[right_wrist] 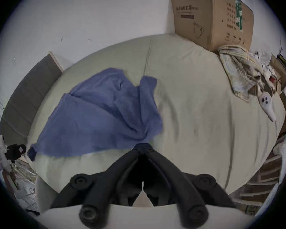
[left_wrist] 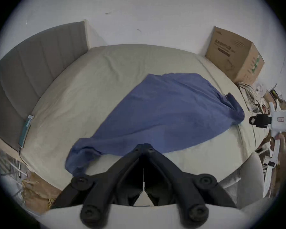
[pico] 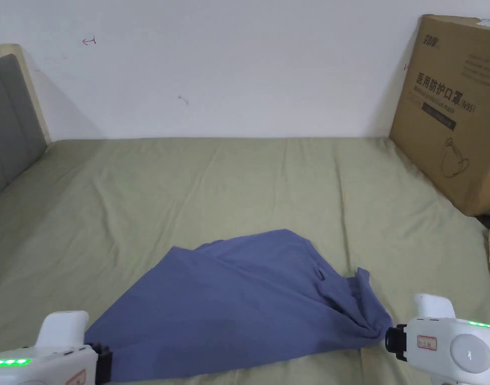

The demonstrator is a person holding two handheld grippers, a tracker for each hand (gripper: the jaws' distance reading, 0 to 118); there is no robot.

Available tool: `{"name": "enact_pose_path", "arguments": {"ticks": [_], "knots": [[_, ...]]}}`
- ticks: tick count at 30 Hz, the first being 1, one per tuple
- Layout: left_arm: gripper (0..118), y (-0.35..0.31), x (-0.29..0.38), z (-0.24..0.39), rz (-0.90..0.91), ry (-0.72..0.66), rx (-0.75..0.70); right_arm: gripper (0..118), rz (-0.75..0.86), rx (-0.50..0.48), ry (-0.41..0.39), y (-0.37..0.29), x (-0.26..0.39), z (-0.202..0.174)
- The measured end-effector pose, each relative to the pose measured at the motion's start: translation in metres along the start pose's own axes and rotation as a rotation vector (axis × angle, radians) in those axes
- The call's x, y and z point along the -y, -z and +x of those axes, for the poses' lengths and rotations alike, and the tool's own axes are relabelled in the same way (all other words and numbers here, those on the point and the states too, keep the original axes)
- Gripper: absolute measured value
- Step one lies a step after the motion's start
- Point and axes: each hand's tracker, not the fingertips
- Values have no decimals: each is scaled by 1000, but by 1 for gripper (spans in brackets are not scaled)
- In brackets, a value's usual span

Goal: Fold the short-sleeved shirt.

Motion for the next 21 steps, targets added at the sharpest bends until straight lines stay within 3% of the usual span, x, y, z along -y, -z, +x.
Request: {"name": "enact_pose_path", "arguments": {"ticks": [3,4,5,7,8,12,15,16,17,18,19,20,21], "knots": [[0,7,2,11,-13,-2,30,1,-2,26,-25,2,6,0],[0,15,2,9,-18,3,35,7,3,21,-17,2,4,1],[0,20,2,11,-21,15,33,28,7,11,-8,3,2,2],[0,26,0,14,-32,29,38,82,19,10,-15,6,-7,1],[0,29,-1,15,-35,32,45,83,30,14,-31,9,-14,0],[0,39,-4,20,-53,43,53,83,44,22,-57,29,-44,0],[0,48,-8,20,-68,41,56,81,-34,-3,-15,60,-61,8],[0,49,-9,22,-71,42,58,75,-50,-17,-8,71,-62,11],[0,51,-9,23,-75,43,60,56,-89,-25,9,82,-61,14],[0,54,-9,23,-80,44,60,15,-116,-26,30,92,-58,19],[0,56,-10,23,-85,45,58,7,-126,0,35,99,-54,22],[0,57,-11,24,-92,48,57,7,-119,13,80,99,-50,23],[0,59,-11,24,-97,51,57,7,-103,-46,107,96,-48,24]]}}
